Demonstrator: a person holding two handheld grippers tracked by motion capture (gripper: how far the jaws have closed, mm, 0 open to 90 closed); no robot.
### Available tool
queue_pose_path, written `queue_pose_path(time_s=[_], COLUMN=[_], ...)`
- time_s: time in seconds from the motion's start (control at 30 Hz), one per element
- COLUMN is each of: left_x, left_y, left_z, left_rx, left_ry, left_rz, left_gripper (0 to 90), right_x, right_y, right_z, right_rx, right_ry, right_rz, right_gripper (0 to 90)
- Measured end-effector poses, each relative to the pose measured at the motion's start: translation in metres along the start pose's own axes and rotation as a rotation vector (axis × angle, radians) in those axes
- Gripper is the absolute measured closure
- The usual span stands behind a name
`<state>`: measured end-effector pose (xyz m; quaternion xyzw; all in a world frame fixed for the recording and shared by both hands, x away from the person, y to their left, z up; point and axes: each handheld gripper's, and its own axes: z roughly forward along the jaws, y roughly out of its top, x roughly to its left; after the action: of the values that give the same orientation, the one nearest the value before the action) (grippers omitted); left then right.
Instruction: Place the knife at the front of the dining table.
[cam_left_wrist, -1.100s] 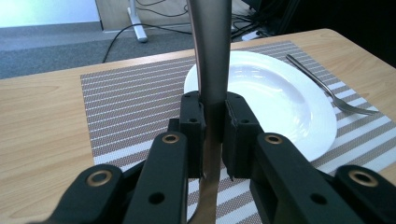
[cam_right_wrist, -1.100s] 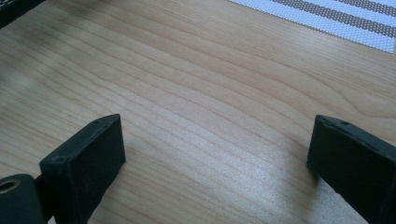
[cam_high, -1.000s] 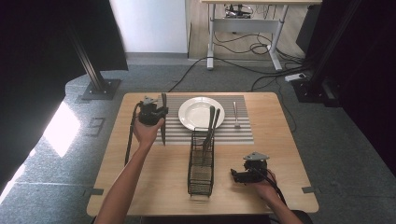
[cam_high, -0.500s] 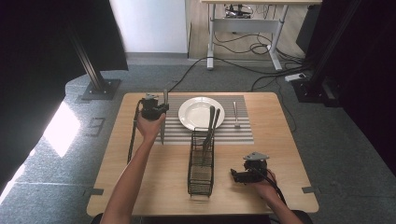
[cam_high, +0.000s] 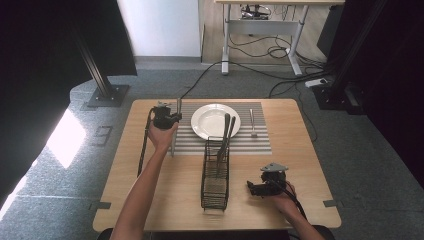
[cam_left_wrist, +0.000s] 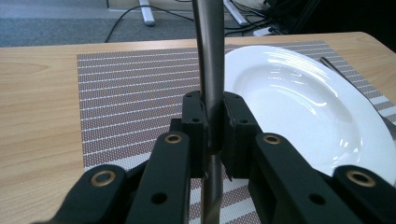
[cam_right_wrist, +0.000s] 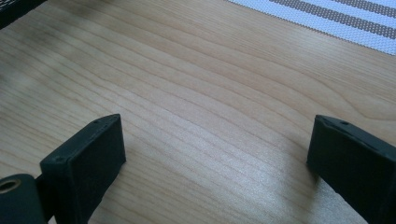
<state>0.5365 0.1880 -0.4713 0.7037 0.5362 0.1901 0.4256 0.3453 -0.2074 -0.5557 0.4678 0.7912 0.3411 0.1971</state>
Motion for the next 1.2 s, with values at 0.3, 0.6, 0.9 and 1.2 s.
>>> queue_pose_path(time_s=[0.3, 0.6, 0.9, 1.2], left_x=[0.002, 0.007, 0.016, 0.021], left_y=[0.004, 0.0, -0.008, -0.014], left_z=[0.014, 0.03, 0.041, 0.049], left_rx=[0.017, 0.049, 0.112, 0.148], left_ry=[0.009, 0.022, 0.039, 0.053], left_rz=[-0.009, -0.027, -0.043, -0.051], left_gripper=[81.2, 81.7, 82.9, 83.2], right_x=[0.0, 0.0, 0.0, 0.0], right_y=[0.0, 0.001, 0.001, 0.001], right_z=[0.0, 0.001, 0.001, 0.001], right_rx=[0.0, 0.001, 0.0, 0.0], right_ry=[0.001, 0.001, 0.002, 0.001], right_rz=[0.0, -0.001, -0.002, -0.002], right_gripper=[4.1, 4.1, 4.1, 4.1])
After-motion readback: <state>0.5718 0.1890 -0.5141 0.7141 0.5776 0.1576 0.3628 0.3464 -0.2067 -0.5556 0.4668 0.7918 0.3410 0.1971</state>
